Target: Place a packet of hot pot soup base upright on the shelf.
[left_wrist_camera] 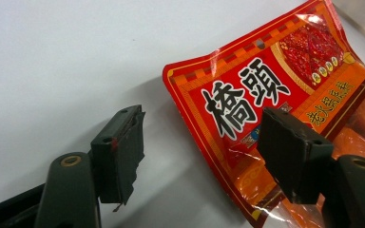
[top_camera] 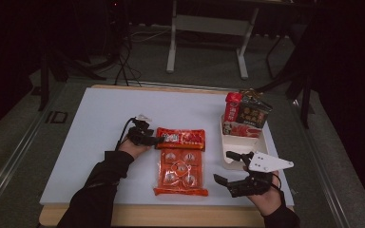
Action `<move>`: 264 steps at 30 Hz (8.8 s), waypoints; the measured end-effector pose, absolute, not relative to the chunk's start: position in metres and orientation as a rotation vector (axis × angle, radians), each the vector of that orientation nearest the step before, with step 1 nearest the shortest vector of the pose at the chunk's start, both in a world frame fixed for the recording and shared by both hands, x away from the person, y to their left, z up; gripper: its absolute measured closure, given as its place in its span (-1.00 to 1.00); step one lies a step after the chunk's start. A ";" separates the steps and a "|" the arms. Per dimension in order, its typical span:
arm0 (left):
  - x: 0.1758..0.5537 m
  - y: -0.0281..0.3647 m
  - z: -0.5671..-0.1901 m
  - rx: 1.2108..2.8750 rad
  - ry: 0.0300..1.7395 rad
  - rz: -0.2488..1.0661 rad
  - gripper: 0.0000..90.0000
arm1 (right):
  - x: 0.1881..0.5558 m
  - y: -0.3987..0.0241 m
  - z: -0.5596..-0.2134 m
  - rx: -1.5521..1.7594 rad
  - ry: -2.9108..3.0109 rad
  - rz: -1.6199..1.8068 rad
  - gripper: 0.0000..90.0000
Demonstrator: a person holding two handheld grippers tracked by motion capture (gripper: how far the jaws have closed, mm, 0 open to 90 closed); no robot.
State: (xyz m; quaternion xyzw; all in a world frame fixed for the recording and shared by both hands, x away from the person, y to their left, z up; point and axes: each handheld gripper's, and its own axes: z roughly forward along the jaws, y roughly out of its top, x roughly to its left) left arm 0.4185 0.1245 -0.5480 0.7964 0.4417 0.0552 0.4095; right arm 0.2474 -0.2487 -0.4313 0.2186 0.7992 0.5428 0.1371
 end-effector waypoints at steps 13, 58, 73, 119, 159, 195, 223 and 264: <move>0.419 0.107 -0.547 2.037 1.051 0.008 0.20 | 0.249 -0.247 -0.433 0.626 2.337 1.574 -0.70; 0.359 0.105 -0.457 1.967 0.826 0.217 0.98 | 0.253 -0.257 -0.425 0.733 2.270 1.518 -0.69; 0.332 0.107 -0.435 1.933 0.671 0.230 0.99 | 0.264 -0.262 -0.410 0.779 2.211 1.532 -0.68; 0.304 0.121 -0.427 1.827 0.483 0.168 0.94 | 0.308 -0.226 -0.421 0.700 2.537 1.572 1.00; 0.269 0.155 -0.484 1.785 0.688 0.206 -0.89 | 0.307 -0.232 -0.319 0.482 2.333 1.715 1.00; 0.264 0.159 -0.511 1.788 0.730 0.202 -0.96 | 0.343 -0.334 -0.329 0.823 2.132 1.577 1.00; 0.267 0.154 -0.517 1.820 0.733 0.186 -0.96 | 0.338 -0.366 -0.361 0.953 2.091 1.528 1.00; 0.266 0.154 -0.518 1.829 0.725 0.185 -0.96 | 0.328 -0.350 -0.363 0.956 2.045 1.534 -0.16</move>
